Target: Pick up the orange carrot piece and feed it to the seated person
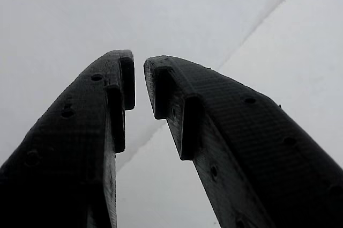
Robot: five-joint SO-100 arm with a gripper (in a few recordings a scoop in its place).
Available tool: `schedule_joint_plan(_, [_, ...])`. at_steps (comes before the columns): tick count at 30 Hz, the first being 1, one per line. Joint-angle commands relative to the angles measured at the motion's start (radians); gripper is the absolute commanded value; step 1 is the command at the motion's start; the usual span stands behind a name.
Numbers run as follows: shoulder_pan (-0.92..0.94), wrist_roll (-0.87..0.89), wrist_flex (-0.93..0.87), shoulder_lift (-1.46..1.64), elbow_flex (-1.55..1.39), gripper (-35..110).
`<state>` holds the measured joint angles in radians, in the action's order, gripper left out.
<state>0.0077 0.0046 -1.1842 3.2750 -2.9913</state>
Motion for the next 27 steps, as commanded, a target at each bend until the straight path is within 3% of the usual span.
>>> schedule_joint_plan(1, [-0.015,-0.008,-0.015,0.015,0.074,-1])
schedule_joint_plan(27, [-0.025,-0.008,-0.015,0.015,0.074,-1])
